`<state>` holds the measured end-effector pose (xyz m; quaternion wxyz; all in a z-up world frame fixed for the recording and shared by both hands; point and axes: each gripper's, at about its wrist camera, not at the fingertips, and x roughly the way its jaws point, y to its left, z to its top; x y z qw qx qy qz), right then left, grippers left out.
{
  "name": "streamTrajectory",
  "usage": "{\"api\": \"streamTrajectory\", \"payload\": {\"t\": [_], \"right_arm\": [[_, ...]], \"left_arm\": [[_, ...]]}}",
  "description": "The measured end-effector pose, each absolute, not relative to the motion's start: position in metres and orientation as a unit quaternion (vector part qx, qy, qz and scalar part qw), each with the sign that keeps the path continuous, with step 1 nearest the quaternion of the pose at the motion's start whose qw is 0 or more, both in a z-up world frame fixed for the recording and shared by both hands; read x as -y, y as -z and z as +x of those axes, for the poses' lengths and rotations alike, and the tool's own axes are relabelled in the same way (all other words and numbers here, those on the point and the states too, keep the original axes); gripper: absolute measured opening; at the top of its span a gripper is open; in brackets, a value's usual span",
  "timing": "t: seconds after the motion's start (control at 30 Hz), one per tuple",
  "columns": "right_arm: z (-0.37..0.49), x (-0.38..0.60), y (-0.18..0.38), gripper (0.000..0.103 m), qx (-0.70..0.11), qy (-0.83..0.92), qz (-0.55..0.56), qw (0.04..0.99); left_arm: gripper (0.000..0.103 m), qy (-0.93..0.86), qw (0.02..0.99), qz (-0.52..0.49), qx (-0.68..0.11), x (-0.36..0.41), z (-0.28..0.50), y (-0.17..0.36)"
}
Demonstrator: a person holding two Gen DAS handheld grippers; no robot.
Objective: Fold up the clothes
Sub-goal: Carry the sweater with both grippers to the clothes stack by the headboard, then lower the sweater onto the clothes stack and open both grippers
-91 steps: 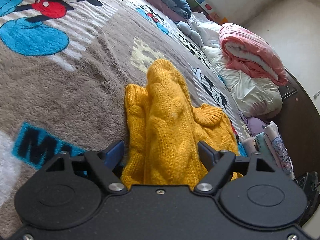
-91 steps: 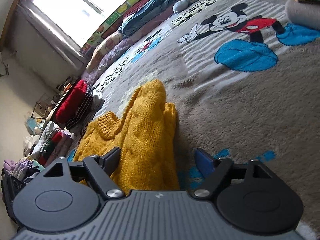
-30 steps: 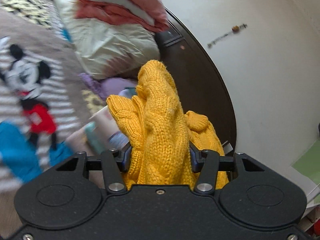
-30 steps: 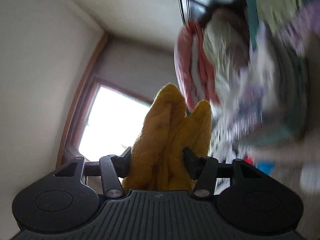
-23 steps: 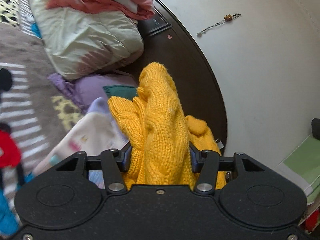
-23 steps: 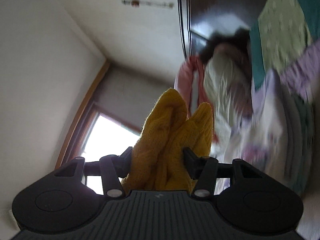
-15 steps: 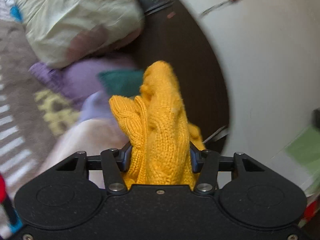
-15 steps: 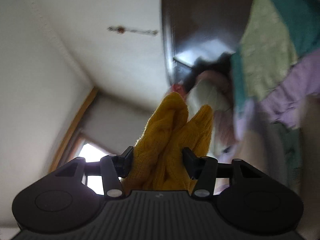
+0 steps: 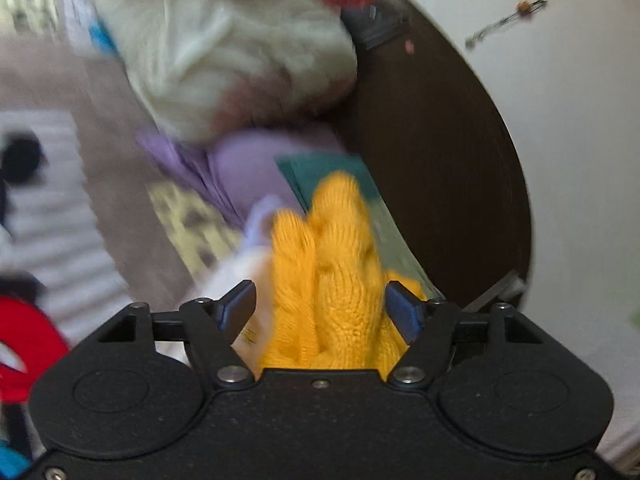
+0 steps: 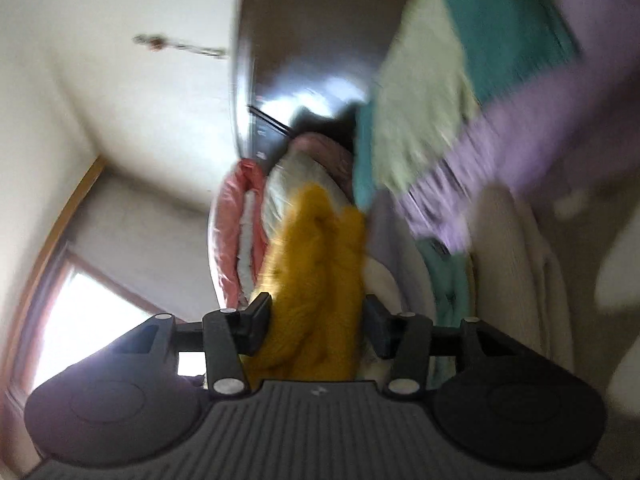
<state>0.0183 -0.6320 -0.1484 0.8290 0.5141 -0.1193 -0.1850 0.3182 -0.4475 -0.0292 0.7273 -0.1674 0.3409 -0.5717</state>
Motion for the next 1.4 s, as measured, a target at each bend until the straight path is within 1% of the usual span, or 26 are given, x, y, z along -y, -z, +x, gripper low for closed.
{"api": "streamTrajectory", "payload": {"t": [0.17,0.2,0.27,0.33,0.37,0.4,0.43,0.47,0.5,0.57,0.67,0.77,0.8,0.83,0.9,1.03,1.07,1.13,1.2,1.3,1.4], "right_arm": [[0.008,0.620,0.093,0.051,0.104,0.182,0.353,0.912],[0.013,0.620,0.084,0.051,0.100,0.178,0.323,0.924],[0.024,0.619,0.069,0.051,0.091,0.165,0.270,0.944],[0.039,0.619,0.063,0.051,0.071,0.156,0.234,0.957],[0.049,0.622,0.065,0.051,0.052,0.153,0.225,0.961],[0.060,0.624,0.067,0.055,0.034,0.149,0.217,0.964],[0.068,0.625,0.070,0.059,0.009,0.150,0.214,0.965],[0.076,0.626,0.078,0.063,-0.024,0.149,0.218,0.964],[0.085,0.627,0.088,0.063,-0.058,0.145,0.225,0.962],[0.090,0.623,0.097,0.063,-0.064,0.144,0.202,0.967],[0.094,0.621,0.094,0.063,-0.077,0.152,0.188,0.967],[0.088,0.610,0.080,0.063,-0.082,0.157,0.175,0.969],[0.082,0.606,0.074,0.065,-0.082,0.158,0.176,0.968],[0.073,0.602,0.067,0.067,-0.080,0.158,0.180,0.968],[0.056,0.593,0.054,0.085,-0.075,0.160,0.189,0.966],[0.029,0.584,0.042,0.098,-0.104,0.161,0.243,0.951],[0.022,0.581,0.040,0.103,-0.113,0.163,0.254,0.947],[0.012,0.575,0.037,0.103,-0.127,0.170,0.269,0.940],[0.005,0.568,0.033,0.103,-0.148,0.179,0.277,0.932],[-0.003,0.558,0.025,0.103,-0.183,0.196,0.285,0.921],[-0.008,0.549,0.016,0.103,-0.215,0.204,0.279,0.913]], "left_arm": [[0.069,0.553,0.793,-0.125,-0.225,0.432,0.285,-0.010],[0.065,0.548,0.804,-0.116,-0.201,0.429,0.278,-0.018],[0.059,0.547,0.813,-0.048,-0.193,0.451,0.268,-0.007],[0.057,0.544,0.818,0.025,-0.188,0.476,0.258,0.007],[0.056,0.535,0.822,0.058,-0.188,0.484,0.255,0.022],[0.056,0.525,0.825,0.090,-0.188,0.491,0.252,0.039],[0.056,0.519,0.830,0.082,-0.190,0.490,0.253,0.050],[0.059,0.517,0.832,0.064,-0.193,0.485,0.255,0.055],[0.062,0.515,0.833,0.046,-0.196,0.481,0.257,0.060],[0.063,0.514,0.833,0.032,-0.204,0.472,0.255,0.063],[0.074,0.504,0.835,0.012,-0.220,0.466,0.258,0.057],[0.075,0.491,0.843,-0.009,-0.219,0.449,0.253,0.039],[0.076,0.485,0.847,-0.014,-0.220,0.442,0.250,0.034],[0.076,0.478,0.850,-0.019,-0.220,0.435,0.248,0.030],[0.077,0.473,0.851,-0.032,-0.225,0.420,0.243,0.025],[0.085,0.476,0.843,-0.043,-0.248,0.395,0.226,0.014],[0.090,0.478,0.840,-0.045,-0.254,0.389,0.221,0.011],[0.093,0.471,0.841,-0.046,-0.264,0.378,0.209,0.004],[0.099,0.467,0.839,-0.046,-0.276,0.368,0.199,-0.003],[0.103,0.459,0.842,-0.049,-0.281,0.350,0.182,-0.017],[0.103,0.448,0.848,-0.044,-0.279,0.337,0.163,-0.031]]}}
